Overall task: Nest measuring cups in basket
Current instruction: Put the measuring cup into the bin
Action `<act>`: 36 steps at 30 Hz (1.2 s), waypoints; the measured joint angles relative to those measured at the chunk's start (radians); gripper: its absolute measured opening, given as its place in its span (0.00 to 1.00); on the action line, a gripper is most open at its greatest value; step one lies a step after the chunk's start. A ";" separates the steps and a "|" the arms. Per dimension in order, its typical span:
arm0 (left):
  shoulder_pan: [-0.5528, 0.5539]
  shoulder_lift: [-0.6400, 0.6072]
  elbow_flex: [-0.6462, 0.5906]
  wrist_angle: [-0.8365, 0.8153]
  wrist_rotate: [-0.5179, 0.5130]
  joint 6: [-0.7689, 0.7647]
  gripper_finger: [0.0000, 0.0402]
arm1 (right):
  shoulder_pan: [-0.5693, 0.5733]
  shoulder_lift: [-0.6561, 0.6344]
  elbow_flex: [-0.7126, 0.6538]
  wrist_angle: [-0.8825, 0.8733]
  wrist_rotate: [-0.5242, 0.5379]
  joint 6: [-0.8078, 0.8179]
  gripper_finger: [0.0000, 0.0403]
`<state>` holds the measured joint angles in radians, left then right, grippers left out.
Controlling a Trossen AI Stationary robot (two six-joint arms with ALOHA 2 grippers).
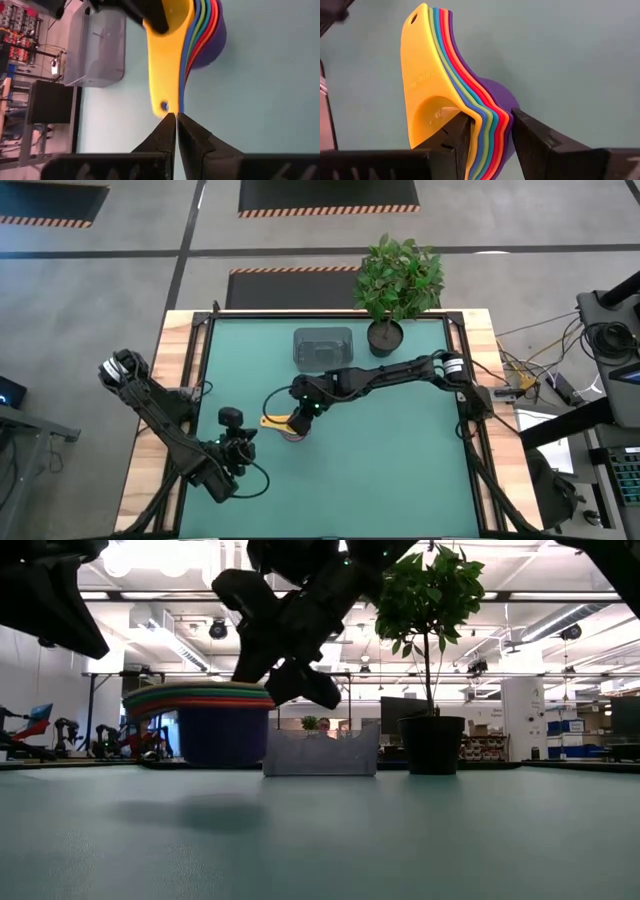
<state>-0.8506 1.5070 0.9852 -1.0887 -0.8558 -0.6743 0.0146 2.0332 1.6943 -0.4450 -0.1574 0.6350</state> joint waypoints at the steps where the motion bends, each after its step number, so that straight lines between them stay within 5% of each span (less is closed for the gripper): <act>1: -0.002 -0.001 0.000 -0.016 0.000 -0.007 0.00 | -0.002 -0.005 0.000 -0.010 0.000 -0.002 0.30; 8: -0.033 -0.045 0.000 -0.107 -0.069 -0.092 0.00 | -0.035 -0.092 0.000 -0.105 0.017 -0.036 0.30; 19: -0.046 -0.130 0.000 -0.096 -0.138 -0.081 0.00 | -0.126 -0.244 0.001 -0.206 0.182 -0.129 0.30; 36: -0.045 -0.138 0.000 -0.088 -0.186 -0.068 0.00 | -0.379 -0.245 0.002 -0.262 0.187 -0.306 0.28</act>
<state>-0.8959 1.3693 0.9848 -1.1767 -1.0415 -0.7422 -0.3641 1.7885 1.6966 -0.7068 0.0297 0.3291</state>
